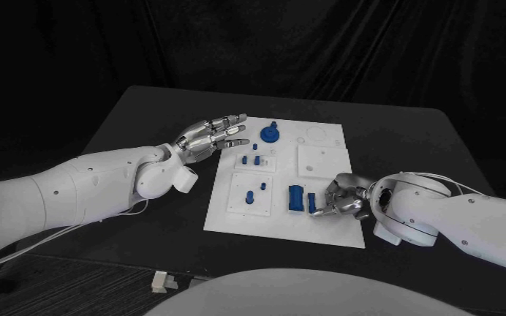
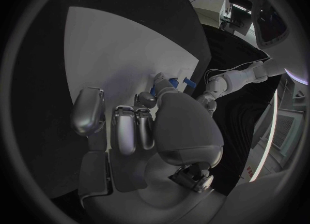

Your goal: Assemble the parts on the task board

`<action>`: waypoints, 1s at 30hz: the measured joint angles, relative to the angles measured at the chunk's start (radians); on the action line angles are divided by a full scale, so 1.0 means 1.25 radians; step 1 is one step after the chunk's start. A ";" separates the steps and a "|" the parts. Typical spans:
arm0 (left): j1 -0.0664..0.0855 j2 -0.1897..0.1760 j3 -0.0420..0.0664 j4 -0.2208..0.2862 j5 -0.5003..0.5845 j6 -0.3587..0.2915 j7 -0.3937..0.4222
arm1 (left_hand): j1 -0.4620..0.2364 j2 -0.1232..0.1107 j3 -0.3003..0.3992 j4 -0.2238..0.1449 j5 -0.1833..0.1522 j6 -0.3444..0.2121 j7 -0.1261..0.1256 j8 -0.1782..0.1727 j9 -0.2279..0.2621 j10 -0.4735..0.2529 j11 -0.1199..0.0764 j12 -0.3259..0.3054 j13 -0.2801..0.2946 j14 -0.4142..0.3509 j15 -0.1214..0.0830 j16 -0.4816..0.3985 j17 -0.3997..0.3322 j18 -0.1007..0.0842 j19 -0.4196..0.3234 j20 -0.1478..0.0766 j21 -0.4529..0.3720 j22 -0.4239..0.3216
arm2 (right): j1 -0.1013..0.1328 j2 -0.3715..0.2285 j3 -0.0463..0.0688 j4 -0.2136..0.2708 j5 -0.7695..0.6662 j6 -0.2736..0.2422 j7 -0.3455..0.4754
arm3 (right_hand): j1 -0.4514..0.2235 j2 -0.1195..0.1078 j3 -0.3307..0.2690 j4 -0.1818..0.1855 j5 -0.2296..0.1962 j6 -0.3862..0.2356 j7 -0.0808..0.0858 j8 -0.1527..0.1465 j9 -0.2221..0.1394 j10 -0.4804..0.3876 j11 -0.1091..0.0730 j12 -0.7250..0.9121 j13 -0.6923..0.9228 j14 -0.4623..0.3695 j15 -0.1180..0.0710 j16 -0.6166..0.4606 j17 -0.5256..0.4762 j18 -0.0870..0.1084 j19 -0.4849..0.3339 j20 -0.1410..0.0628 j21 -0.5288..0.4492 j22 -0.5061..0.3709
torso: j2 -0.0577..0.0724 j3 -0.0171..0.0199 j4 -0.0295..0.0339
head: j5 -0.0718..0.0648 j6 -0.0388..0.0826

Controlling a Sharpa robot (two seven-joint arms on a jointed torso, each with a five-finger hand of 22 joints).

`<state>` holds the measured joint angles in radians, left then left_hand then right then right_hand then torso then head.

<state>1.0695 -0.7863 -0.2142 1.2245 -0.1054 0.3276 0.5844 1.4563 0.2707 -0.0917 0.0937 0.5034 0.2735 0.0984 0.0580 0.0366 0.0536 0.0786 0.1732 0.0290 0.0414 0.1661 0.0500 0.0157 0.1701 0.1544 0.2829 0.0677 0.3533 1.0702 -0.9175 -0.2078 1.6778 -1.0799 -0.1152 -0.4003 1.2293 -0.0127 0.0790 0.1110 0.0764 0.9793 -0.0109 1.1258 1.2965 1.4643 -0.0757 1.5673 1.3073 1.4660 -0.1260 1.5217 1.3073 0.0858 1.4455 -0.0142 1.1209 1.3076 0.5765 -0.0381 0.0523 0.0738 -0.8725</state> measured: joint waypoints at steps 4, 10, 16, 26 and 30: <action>0.000 -0.001 0.000 0.001 0.000 0.000 0.000 | 0.000 0.000 0.000 0.000 0.000 0.000 0.000 0.000 0.001 0.000 0.000 0.000 0.000 0.000 0.000 0.000 0.000 0.000 0.000 0.000 0.000 0.000 | -0.002 0.003 0.001 -0.004 0.000 0.001 0.000 | 0.003 0.003 0.002 -0.002 -0.001 0.002 -0.002 0.000 0.000 0.000 0.000 0.000 0.000 0.000 0.000 0.000 0.000 0.000 0.000 0.000 0.000 0.000 | 0.000 -0.0002 0.0000 | 0.002 0.000; 0.000 -0.003 0.000 0.002 0.000 0.000 0.000 | 0.000 0.000 0.000 0.000 0.000 0.000 0.000 0.000 0.001 0.000 0.000 0.000 0.000 0.000 0.000 0.000 0.000 0.000 0.000 0.000 0.000 0.000 | -0.005 0.005 0.003 -0.007 0.001 0.002 0.002 | 0.009 0.004 0.001 -0.009 -0.007 0.002 -0.002 0.000 0.003 0.000 0.000 0.000 0.000 0.000 0.000 0.000 0.000 0.000 0.000 0.000 0.000 0.000 | 0.000 -0.0002 0.0000 | 0.002 0.000; 0.000 -0.006 0.000 0.004 0.000 0.000 0.000 | 0.000 0.000 0.002 -0.002 0.003 0.000 0.000 0.000 0.001 0.000 0.000 0.000 0.000 0.000 0.000 0.000 0.001 0.000 0.000 0.000 0.000 0.000 | -0.006 0.000 0.004 -0.004 0.001 0.000 0.008 | 0.029 -0.006 -0.005 -0.026 -0.012 0.001 -0.002 -0.013 0.003 0.000 0.000 0.000 0.001 0.000 0.000 0.000 0.000 0.000 0.000 0.000 -0.005 0.000 | 0.000 -0.0001 0.0001 | 0.001 0.000; 0.000 -0.040 0.000 0.035 0.000 -0.015 0.018 | -0.015 -0.015 0.008 -0.008 0.004 0.014 0.007 0.007 0.002 0.009 0.009 0.017 0.002 0.005 0.005 0.010 0.002 0.000 0.004 0.004 0.000 0.007 | 0.015 -0.068 -0.002 0.034 0.004 -0.037 0.081 | 0.026 -0.059 -0.065 0.040 -0.018 -0.098 -0.003 -0.142 -0.081 0.000 0.000 0.000 0.001 0.000 0.000 -0.033 0.000 0.002 -0.035 0.000 -0.095 0.000 | 0.000 0.0001 0.0002 | -0.001 0.000; 0.004 -0.060 0.000 0.057 0.000 -0.032 0.036 | -0.089 -0.035 -0.073 0.136 -0.140 0.045 0.016 0.018 0.005 0.024 0.024 0.032 0.004 0.008 0.004 0.019 0.003 0.000 0.005 -0.001 0.004 -0.010 | 0.061 -0.090 -0.001 0.044 0.033 -0.099 0.147 | -0.054 -0.021 -0.102 0.132 0.005 -0.133 0.011 -0.278 -0.192 0.002 0.017 -0.008 0.001 -0.017 0.011 -0.144 -0.158 0.046 -0.114 0.016 -0.316 0.000 | 0.000 0.0001 0.0002 | -0.005 0.000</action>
<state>1.0744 -0.8613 -0.2143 1.2963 -0.1058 0.2877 0.6296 1.3449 0.2273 -0.1828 0.2634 0.3282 0.3301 0.1190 0.0803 0.0428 0.0832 0.1081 0.2134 0.0340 0.0511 0.1714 0.0740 0.0194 0.1701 0.1611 0.2817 0.0734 0.3412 1.1465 -1.0302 -0.2095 1.7325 -1.0384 -0.2391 -0.2167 1.1623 -0.0393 -0.0484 0.2754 0.0829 0.8125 0.0028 0.7785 1.0567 1.4662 -0.0550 1.5574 1.3079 1.4452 -0.1127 1.3421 1.1095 0.1437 1.3030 0.0063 0.7256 1.3073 0.5763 -0.0380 0.0525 0.0677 -0.8725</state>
